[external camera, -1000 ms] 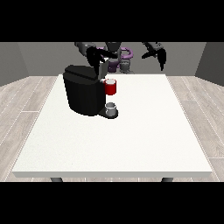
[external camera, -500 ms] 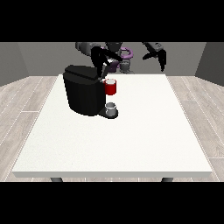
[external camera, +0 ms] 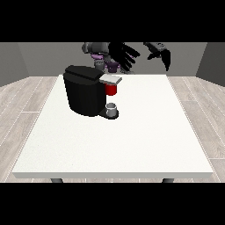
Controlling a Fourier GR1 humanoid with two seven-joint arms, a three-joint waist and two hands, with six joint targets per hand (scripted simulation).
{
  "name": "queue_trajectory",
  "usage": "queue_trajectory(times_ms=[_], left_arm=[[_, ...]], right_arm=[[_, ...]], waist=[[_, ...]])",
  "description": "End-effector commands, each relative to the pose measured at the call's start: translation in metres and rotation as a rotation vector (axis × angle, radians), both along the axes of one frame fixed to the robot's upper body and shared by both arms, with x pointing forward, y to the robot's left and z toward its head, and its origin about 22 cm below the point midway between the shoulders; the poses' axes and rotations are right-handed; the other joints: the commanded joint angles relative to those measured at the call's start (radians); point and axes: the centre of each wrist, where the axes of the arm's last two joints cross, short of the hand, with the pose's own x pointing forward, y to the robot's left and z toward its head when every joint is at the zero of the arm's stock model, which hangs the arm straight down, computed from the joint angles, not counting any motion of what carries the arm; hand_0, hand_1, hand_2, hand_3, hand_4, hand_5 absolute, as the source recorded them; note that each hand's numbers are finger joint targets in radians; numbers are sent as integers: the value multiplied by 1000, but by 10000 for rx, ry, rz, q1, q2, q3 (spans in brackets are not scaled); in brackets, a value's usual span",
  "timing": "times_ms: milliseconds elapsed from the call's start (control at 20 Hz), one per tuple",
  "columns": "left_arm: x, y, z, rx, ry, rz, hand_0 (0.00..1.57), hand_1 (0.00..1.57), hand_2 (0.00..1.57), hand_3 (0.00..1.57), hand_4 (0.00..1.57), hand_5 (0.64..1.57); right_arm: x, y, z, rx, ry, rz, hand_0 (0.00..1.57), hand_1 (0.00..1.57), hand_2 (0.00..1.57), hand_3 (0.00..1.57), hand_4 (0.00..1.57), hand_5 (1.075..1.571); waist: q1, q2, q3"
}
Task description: Insert the coffee pod into the coffee machine and close the lid
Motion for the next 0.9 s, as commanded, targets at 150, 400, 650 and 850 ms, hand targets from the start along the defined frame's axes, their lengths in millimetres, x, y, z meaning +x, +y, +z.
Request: queue_trajectory(times_ms=[150,400,650,850], left_arm=[[6,-11,22,-69,-532,-405,0,0,0,0,365,1571],[11,9,28,-269,-1180,-468,0,0,0,0,362,1571],[11,12,32,-255,-1092,-403,0,0,0,0,203,1571],[11,5,29,-234,-657,-420,0,0,0,0,297,1571]], right_arm=[[3,37,48,-993,-2149,1225,0,0,0,0,0,1571],[10,48,62,-853,-2568,1591,0,0,0,0,0,1571],[18,70,39,-309,-2573,1870,0,0,0,0,0,1571],[25,66,62,-493,-2485,2117,0,0,0,0,98,1571]], waist=[[872,587,-184],[814,1248,-186],[884,1478,-183],[718,1354,-184]])
